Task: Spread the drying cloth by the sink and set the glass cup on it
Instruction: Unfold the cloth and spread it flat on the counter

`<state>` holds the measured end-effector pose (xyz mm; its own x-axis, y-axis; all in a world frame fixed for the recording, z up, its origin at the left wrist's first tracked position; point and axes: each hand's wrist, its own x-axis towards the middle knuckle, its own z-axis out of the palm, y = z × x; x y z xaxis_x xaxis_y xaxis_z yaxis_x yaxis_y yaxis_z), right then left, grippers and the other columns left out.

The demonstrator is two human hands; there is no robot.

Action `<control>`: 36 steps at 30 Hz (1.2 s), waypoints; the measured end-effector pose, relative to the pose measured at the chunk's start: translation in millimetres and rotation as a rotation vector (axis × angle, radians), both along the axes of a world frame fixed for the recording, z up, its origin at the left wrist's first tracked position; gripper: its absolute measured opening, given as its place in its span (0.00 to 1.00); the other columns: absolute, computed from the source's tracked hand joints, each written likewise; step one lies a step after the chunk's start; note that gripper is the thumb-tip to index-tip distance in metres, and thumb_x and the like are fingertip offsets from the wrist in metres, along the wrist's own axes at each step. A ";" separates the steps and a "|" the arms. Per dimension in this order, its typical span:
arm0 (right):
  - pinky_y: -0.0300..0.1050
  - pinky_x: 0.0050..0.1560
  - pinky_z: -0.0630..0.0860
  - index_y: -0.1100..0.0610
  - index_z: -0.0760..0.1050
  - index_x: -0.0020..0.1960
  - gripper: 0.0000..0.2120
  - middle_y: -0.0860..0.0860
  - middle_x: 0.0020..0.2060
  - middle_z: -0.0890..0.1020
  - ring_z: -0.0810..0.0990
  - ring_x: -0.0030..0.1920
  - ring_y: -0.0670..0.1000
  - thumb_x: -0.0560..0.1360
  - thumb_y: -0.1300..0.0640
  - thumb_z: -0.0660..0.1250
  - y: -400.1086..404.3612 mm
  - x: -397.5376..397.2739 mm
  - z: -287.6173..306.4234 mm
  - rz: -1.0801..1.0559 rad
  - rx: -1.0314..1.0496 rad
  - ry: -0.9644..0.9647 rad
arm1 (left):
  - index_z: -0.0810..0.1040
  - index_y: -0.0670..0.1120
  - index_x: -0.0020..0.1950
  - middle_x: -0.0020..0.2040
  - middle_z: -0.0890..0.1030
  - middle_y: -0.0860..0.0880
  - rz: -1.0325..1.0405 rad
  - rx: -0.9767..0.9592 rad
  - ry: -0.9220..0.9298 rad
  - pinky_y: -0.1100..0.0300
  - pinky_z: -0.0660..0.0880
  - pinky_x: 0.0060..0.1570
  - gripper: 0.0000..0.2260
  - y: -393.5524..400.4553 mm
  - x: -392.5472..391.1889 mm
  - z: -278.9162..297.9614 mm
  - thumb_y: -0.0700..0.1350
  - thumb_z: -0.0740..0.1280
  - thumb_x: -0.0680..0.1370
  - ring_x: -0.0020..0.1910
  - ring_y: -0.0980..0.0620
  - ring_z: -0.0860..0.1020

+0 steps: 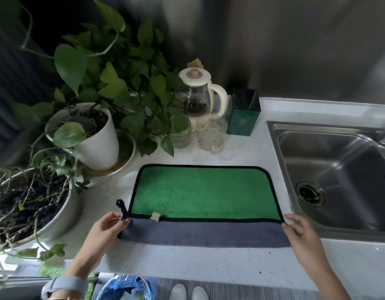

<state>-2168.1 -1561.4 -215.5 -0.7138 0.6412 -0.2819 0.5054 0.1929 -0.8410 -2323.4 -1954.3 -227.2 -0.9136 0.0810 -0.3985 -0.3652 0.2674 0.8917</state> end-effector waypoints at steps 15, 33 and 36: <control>0.43 0.35 0.66 0.66 0.73 0.30 0.17 0.57 0.29 0.76 0.71 0.30 0.51 0.74 0.58 0.66 -1.1 21.6 -1.5 0.309 0.105 -0.291 | 0.83 0.44 0.29 0.29 0.85 0.50 -0.390 -0.409 -0.028 0.65 0.72 0.35 0.21 -12.3 9.6 22.5 0.50 0.60 0.77 0.29 0.55 0.80; 0.59 0.62 0.70 0.61 0.72 0.61 0.17 0.63 0.60 0.76 0.72 0.62 0.64 0.77 0.52 0.61 20.6 -142.3 -13.9 -0.070 0.370 -0.365 | 0.69 0.38 0.64 0.60 0.78 0.34 0.007 -0.550 0.130 0.50 0.72 0.52 0.17 83.2 -110.8 -2.4 0.42 0.62 0.78 0.55 0.36 0.76; 0.56 0.54 0.74 0.60 0.77 0.53 0.14 0.61 0.50 0.80 0.77 0.53 0.63 0.76 0.51 0.61 29.0 -153.9 -15.9 -0.073 0.435 -0.353 | 0.77 0.39 0.55 0.52 0.81 0.37 -0.013 -0.560 0.200 0.55 0.70 0.43 0.11 84.8 -120.4 -5.2 0.43 0.62 0.78 0.45 0.40 0.77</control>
